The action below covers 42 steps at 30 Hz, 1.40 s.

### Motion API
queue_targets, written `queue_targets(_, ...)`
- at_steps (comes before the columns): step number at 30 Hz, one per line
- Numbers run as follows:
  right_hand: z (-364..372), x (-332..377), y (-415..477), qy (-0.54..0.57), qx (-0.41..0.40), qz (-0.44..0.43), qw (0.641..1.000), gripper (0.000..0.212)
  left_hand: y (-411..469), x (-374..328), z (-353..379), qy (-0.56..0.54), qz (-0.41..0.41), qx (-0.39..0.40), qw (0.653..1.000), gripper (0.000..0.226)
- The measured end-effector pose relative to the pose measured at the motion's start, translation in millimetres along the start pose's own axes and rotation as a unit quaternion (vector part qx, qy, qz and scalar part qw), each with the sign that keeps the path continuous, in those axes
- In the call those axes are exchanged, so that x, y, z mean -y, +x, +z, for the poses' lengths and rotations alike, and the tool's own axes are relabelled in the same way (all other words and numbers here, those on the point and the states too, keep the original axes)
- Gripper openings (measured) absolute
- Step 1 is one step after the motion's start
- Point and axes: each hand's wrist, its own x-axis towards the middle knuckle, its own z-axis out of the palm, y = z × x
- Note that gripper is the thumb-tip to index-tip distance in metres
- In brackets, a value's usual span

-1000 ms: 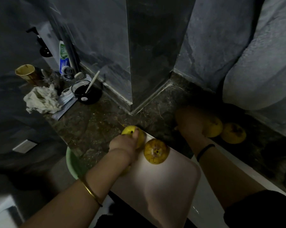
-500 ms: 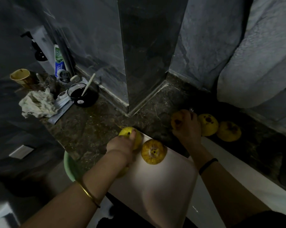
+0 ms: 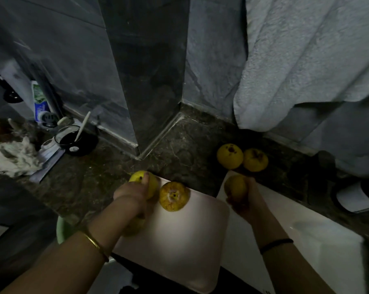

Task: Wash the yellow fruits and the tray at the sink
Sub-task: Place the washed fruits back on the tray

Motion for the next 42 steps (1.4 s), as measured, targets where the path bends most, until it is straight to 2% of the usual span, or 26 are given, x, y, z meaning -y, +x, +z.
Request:
queue_targets(2, -9, -11, 1, 0.122, 0.032, 0.076, 0.989, 0.066, 1, 0, 0, 0.001, 0.001, 0.000, 1.000, 0.116)
queue_targets(4, -8, -7, -6, 0.172, 0.074, 0.085, 0.979, 0.066, 3, 1, 1, 0.001, 0.000, -0.001, 1.000, 0.117)
queue_targets(6, -2, 3, -13, 0.137, 0.107, 0.060, 0.983, 0.065, 4, 2, 3, 0.006, -0.002, 0.000, 1.000, 0.119)
queue_targets(10, 5, 24, -18, 0.040, 0.107, 0.001, 0.994, 0.062, 6, 0, 4, 0.016, -0.002, -0.009, 1.000, 0.121)
queue_targets(12, 8, 26, -20, 0.005, 0.089, -0.009, 0.996, 0.064, 6, 0, 4, 0.014, -0.001, -0.009, 1.000, 0.121)
queue_targets(14, 8, 24, -18, -0.062, 0.042, -0.022, 0.997, 0.056, 6, 1, 4, 0.015, -0.008, -0.007, 1.000, 0.122)
queue_targets(18, 10, 21, -23, -0.066, 0.033, -0.018, 0.997, 0.045, 5, -1, 4, 0.012, -0.006, -0.011, 1.000, 0.120)
queue_targets(21, 9, 18, -28, 0.028, 0.097, 0.032, 0.994, 0.054, 1, -2, 3, 0.018, -0.007, -0.015, 1.000, 0.118)
queue_targets(23, 10, 16, -23, 0.053, 0.100, 0.030, 0.993, 0.054, 0, -1, 4, 0.012, -0.007, -0.020, 1.000, 0.118)
queue_targets(26, 13, 15, -24, -0.101, 0.012, -0.054, 0.993, 0.040, 0, 1, 5, 0.008, -0.017, -0.019, 1.000, 0.119)
queue_targets(27, 13, 14, -24, -0.110, 0.015, -0.070, 0.991, 0.039, 1, 1, 5, 0.007, -0.017, -0.020, 1.000, 0.119)
queue_targets(30, 18, 8, -23, -0.202, 0.052, -0.158, 0.965, 0.038, 1, 0, 5, 0.003, -0.013, -0.020, 1.000, 0.119)
queue_targets(32, 22, 2, -31, -0.224, 0.119, -0.186, 0.949, 0.034, 0, 0, 5, 0.009, -0.010, -0.022, 1.000, 0.119)
queue_targets(34, 26, -4, -41, -0.202, 0.211, -0.164, 0.942, 0.040, -1, 0, 5, 0.010, -0.008, -0.023, 1.000, 0.118)
queue_targets(37, 29, -19, -47, -0.284, 0.297, -0.127, 0.903, 0.051, -2, 1, 5, 0.005, -0.008, -0.022, 1.000, 0.117)
queue_targets(40, 35, -37, -49, -0.383, 0.295, -0.099, 0.870, 0.070, -2, 3, 4, -0.007, -0.009, -0.019, 1.000, 0.117)
queue_targets(42, 39, -50, -47, -0.452, 0.299, -0.110, 0.833, 0.054, -2, 3, 4, -0.011, -0.009, -0.018, 1.000, 0.117)
